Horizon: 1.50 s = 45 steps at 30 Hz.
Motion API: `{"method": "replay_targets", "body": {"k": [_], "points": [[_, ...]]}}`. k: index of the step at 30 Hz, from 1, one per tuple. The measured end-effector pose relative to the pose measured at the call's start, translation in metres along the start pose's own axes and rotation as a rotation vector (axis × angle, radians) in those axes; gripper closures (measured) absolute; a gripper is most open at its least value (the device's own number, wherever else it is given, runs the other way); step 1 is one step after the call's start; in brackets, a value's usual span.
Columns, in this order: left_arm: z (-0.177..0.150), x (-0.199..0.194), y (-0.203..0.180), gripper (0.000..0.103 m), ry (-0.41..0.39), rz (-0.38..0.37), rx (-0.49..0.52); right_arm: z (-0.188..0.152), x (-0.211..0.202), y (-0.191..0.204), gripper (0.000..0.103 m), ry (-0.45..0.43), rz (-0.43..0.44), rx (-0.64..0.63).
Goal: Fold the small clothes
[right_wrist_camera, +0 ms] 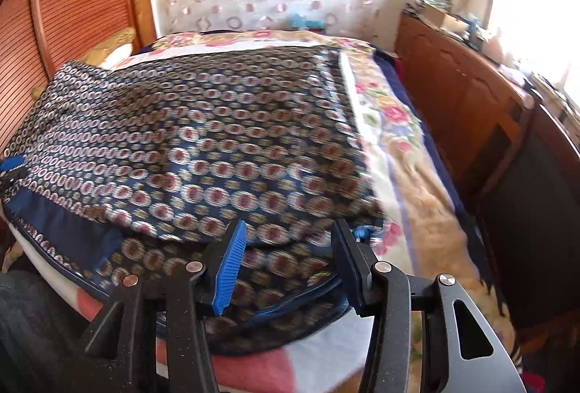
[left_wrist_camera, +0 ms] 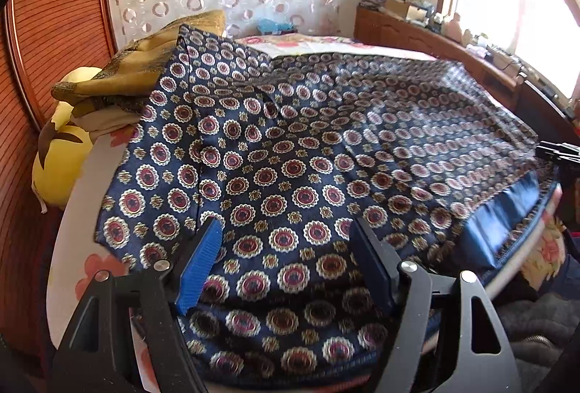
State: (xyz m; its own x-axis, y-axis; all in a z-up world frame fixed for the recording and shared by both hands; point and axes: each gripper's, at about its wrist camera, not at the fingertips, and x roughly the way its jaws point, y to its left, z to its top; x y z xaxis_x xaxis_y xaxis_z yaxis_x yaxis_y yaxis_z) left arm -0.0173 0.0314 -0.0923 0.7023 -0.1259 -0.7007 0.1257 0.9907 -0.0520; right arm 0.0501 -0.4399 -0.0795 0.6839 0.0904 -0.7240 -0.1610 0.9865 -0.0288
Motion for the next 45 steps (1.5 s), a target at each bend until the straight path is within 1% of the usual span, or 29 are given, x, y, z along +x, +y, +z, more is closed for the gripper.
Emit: {"method": "replay_targets", "body": {"k": [3, 5, 8, 10, 11, 12, 13, 14, 15, 16, 17, 18, 20, 23, 26, 32, 35, 36, 39, 40, 42, 45], "points": [[0.000, -0.013, 0.009, 0.037, -0.027, -0.001, -0.017, -0.002, -0.002, -0.011, 0.053, -0.001, -0.024, 0.023], [0.002, -0.020, 0.018, 0.040, -0.045, 0.008, -0.033, 0.000, -0.001, -0.017, 0.053, -0.007, -0.021, 0.040], [0.004, -0.025, 0.034, 0.045, -0.059, 0.050, -0.057, 0.004, 0.003, -0.021, 0.053, -0.011, -0.005, 0.057], [0.005, -0.026, 0.045, 0.046, -0.063, 0.076, -0.083, 0.008, 0.009, -0.020, 0.053, -0.008, -0.004, 0.063], [0.004, -0.025, 0.052, 0.046, -0.061, 0.086, -0.104, 0.009, 0.013, -0.019, 0.056, -0.006, -0.004, 0.066], [0.004, -0.024, 0.055, 0.046, -0.059, 0.089, -0.114, 0.009, 0.016, -0.016, 0.062, -0.005, -0.002, 0.070], [0.004, -0.022, 0.058, 0.046, -0.056, 0.092, -0.121, 0.009, 0.016, -0.017, 0.065, -0.006, -0.001, 0.072], [0.004, -0.020, 0.061, 0.046, -0.055, 0.101, -0.125, 0.009, 0.018, -0.017, 0.074, -0.008, -0.001, 0.071], [0.004, -0.018, 0.063, 0.046, -0.053, 0.112, -0.131, 0.009, 0.019, -0.017, 0.085, -0.012, 0.001, 0.068], [0.004, -0.017, 0.066, 0.046, -0.052, 0.118, -0.137, 0.009, 0.019, -0.017, 0.090, -0.015, 0.006, 0.064], [0.004, -0.015, 0.068, 0.046, -0.050, 0.125, -0.146, 0.009, 0.019, -0.017, 0.098, -0.019, 0.008, 0.060], [0.004, -0.014, 0.070, 0.046, -0.050, 0.126, -0.154, 0.008, 0.018, -0.017, 0.100, -0.027, 0.009, 0.054], [0.002, -0.014, 0.072, 0.046, -0.049, 0.127, -0.163, 0.008, 0.012, -0.017, 0.101, -0.049, 0.016, 0.047], [0.000, -0.017, 0.075, 0.046, -0.051, 0.125, -0.167, 0.005, -0.007, -0.024, 0.102, -0.088, -0.014, 0.044], [-0.002, -0.018, 0.077, 0.046, -0.053, 0.100, -0.173, 0.001, -0.021, -0.034, 0.102, -0.097, -0.029, 0.052], [-0.005, -0.014, 0.078, 0.046, -0.036, 0.087, -0.173, -0.003, -0.014, -0.038, 0.102, -0.064, -0.044, 0.062], [-0.005, -0.013, 0.080, 0.046, -0.033, 0.101, -0.174, 0.004, -0.011, -0.034, 0.101, -0.069, -0.036, 0.064], [-0.006, -0.013, 0.080, 0.046, -0.032, 0.100, -0.177, 0.005, -0.011, -0.033, 0.098, -0.074, -0.041, 0.062], [-0.007, -0.014, 0.079, 0.046, -0.031, 0.103, -0.175, 0.011, -0.014, -0.028, 0.097, -0.093, -0.049, 0.048], [-0.007, -0.013, 0.078, 0.046, -0.030, 0.104, -0.173, 0.012, -0.017, -0.025, 0.094, -0.101, -0.056, 0.039], [-0.008, -0.013, 0.077, 0.046, -0.027, 0.106, -0.173, 0.016, -0.020, -0.020, 0.081, -0.118, -0.061, 0.025], [-0.010, -0.010, 0.077, 0.046, -0.017, 0.107, -0.176, 0.019, -0.023, -0.007, 0.070, -0.139, -0.044, 0.008]]}}
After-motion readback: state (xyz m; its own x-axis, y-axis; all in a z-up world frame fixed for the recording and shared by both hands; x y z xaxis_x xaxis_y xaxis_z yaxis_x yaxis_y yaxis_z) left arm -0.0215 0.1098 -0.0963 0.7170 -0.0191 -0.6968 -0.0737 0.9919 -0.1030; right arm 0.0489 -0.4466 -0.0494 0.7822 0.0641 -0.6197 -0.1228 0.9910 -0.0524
